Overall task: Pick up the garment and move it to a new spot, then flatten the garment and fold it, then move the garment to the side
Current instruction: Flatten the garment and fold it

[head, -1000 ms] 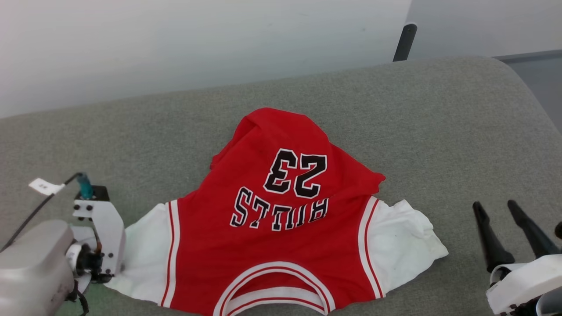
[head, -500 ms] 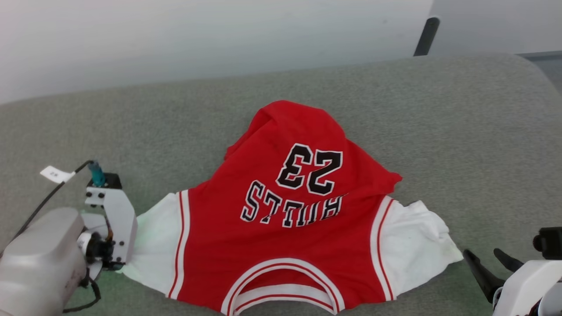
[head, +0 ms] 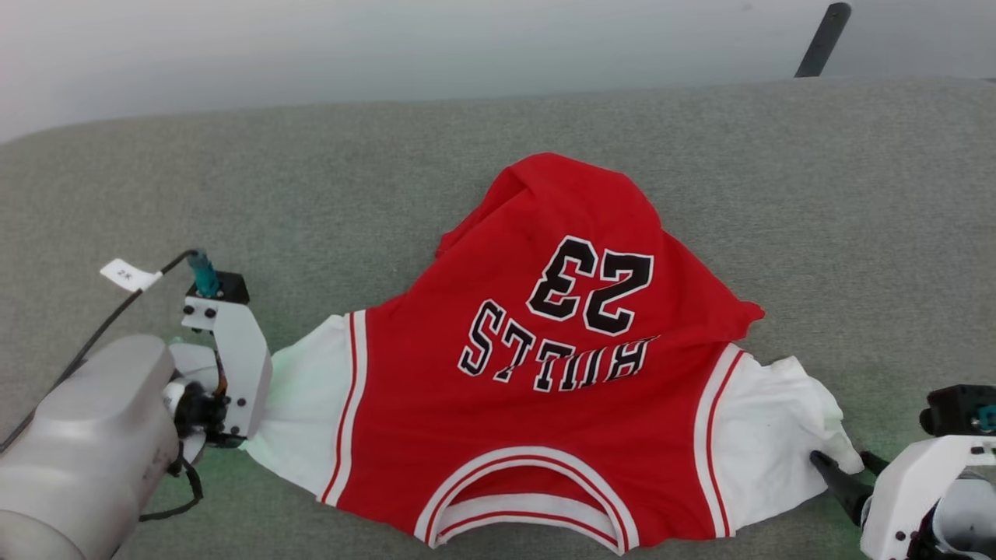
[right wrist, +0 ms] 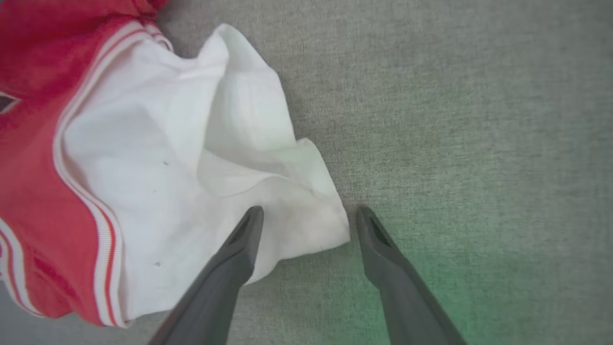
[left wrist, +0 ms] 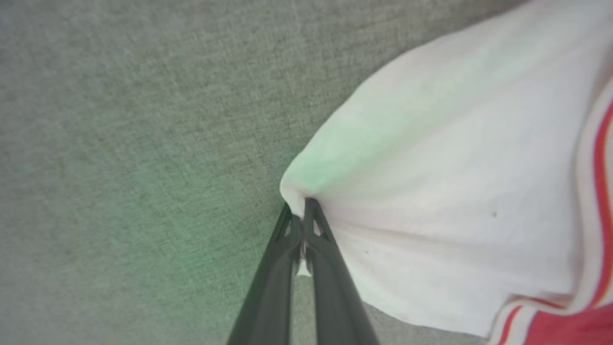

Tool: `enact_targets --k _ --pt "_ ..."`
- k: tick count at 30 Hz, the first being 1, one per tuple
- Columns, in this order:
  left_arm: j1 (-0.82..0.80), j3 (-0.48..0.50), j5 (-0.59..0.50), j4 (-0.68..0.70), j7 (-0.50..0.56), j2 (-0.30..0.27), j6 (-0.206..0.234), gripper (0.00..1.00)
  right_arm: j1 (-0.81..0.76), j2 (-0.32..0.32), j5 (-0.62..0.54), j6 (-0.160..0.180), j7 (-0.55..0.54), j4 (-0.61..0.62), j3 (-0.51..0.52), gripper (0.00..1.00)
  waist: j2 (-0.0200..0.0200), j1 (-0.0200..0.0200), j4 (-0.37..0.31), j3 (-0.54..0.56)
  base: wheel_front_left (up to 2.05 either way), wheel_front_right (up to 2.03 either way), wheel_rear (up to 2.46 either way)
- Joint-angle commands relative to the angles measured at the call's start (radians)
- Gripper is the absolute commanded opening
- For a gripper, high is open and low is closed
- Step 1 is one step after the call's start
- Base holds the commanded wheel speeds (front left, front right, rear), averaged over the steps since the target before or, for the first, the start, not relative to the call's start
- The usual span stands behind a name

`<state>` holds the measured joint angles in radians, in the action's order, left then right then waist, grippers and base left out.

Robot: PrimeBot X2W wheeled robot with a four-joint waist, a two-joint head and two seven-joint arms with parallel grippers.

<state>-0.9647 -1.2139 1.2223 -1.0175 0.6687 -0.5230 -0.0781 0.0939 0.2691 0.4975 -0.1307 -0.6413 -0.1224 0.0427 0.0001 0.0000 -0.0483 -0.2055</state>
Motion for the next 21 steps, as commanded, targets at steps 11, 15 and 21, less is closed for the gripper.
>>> enact_targets --k 11,15,21 --pt "0.018 -0.009 -0.003 -0.059 -0.038 0.057 -0.015 0.00 0.049 0.028 0.062 0.000 -0.050 -0.126 -0.058 0.00 -0.0001 0.0000 0.018 -0.014 0.00 0.00 0.00" --pt "0.011 -0.001 0.012 -0.076 -0.011 0.070 -0.020 0.00 0.077 0.046 0.114 0.000 -0.097 -0.118 -0.057 0.00 -0.0001 0.0000 0.022 0.010 0.00 0.00 0.00" --pt "-0.049 0.017 0.039 -0.082 0.045 0.104 -0.025 0.00 0.148 0.084 0.179 0.000 -0.185 -0.056 -0.031 0.00 -0.0001 0.0000 0.036 0.086 0.00 0.00 0.00"
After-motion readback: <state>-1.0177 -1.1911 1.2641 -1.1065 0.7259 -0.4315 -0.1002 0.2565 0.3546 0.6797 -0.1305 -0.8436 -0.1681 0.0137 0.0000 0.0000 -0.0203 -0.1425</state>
